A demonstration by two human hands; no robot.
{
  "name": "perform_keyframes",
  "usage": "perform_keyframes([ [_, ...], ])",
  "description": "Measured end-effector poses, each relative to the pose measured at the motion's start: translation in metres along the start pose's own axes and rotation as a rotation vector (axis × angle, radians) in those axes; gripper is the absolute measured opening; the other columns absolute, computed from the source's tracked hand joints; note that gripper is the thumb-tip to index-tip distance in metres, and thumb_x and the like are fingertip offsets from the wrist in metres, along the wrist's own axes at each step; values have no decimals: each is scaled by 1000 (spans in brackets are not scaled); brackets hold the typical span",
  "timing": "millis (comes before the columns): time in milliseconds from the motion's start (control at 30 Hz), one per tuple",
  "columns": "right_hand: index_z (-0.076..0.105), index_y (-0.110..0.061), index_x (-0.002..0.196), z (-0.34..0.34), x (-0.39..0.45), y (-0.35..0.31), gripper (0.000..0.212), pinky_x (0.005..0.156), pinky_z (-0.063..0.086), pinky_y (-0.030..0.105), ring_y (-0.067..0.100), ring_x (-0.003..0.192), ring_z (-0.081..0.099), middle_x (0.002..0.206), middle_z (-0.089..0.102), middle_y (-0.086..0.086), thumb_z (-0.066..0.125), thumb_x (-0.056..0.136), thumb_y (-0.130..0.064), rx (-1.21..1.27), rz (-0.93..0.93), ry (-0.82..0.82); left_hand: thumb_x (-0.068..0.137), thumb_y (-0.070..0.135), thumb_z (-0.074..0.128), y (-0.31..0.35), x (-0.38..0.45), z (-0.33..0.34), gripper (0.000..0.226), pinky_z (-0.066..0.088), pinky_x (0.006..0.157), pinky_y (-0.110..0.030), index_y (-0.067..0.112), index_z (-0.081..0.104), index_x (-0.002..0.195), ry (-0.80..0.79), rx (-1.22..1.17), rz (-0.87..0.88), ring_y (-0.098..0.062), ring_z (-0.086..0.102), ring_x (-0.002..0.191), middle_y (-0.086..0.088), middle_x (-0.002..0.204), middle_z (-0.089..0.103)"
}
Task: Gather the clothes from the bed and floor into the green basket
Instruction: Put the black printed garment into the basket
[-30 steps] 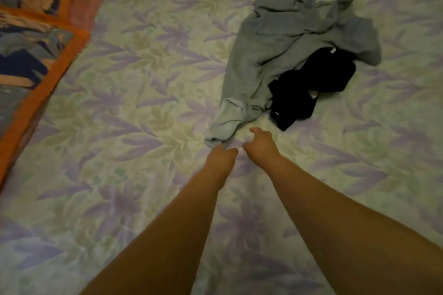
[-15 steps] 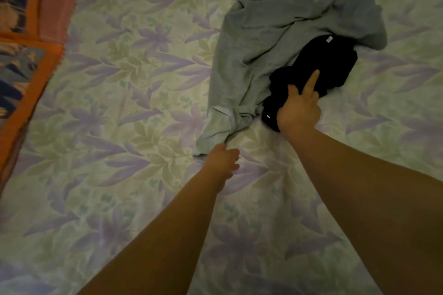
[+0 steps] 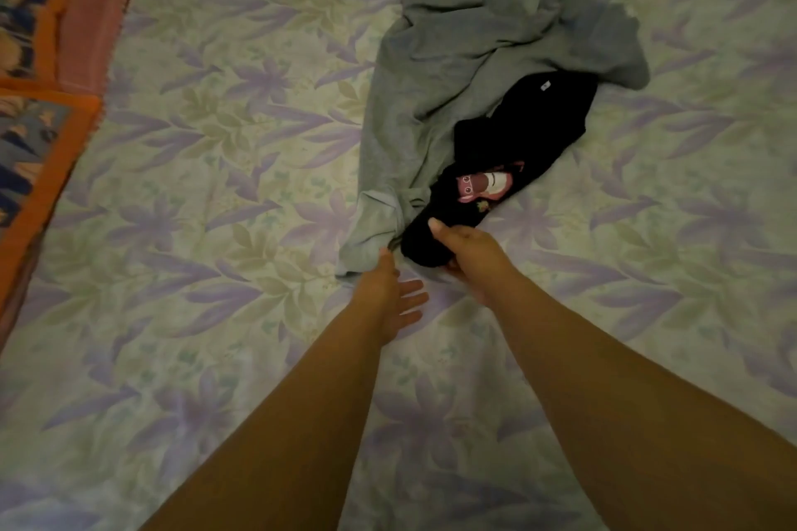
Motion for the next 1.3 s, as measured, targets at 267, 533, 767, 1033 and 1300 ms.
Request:
perform_keyframes([
  [267,64,-20,121,62,-78,54,51,90,52,34,21,107,65,115,70,4,67,75,-43,164,326,-451,92,69,29,-16,-24,-44,75,47,100,-47,14,54,136,-141,-117,36,-33,56,123,-15,134,59],
  [533,66,-20,107,124,-136,120,18,93,49,29,16,105,62,109,68,0,63,91,-27,-182,476,-673,94,27,60,-32,-67,-126,22,51,66,-26,13,64,111,214,265,278,-20,64,83,-8,103,68],
  [767,59,-14,99,91,-108,110,10,81,47,32,28,93,60,111,61,14,57,91,-19,-663,111,128,96,33,57,-44,-100,-208,20,51,89,-37,17,68,99,315,532,394,-25,66,96,-5,99,71],
  [1033,-10,-34,153,169,-126,127,109,113,22,57,36,144,18,161,-5,8,70,79,-43,-1683,-369,-185,93,36,60,-58,-129,-237,24,54,78,-25,17,69,105,128,234,393,-17,70,92,-2,101,74],
  [1300,61,-10,120,226,-131,136,32,80,38,26,25,101,57,125,61,17,42,96,-5,-883,-137,-99,92,26,63,-95,-140,-303,35,55,82,-32,6,64,121,116,-70,348,-28,69,99,-13,111,72],
])
Point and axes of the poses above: each hand's wrist, its own x-axis towards the middle knuckle, its own z-axis out of the palm, y = z × x, the point moved 6 cm from there along x, towards the middle knuckle
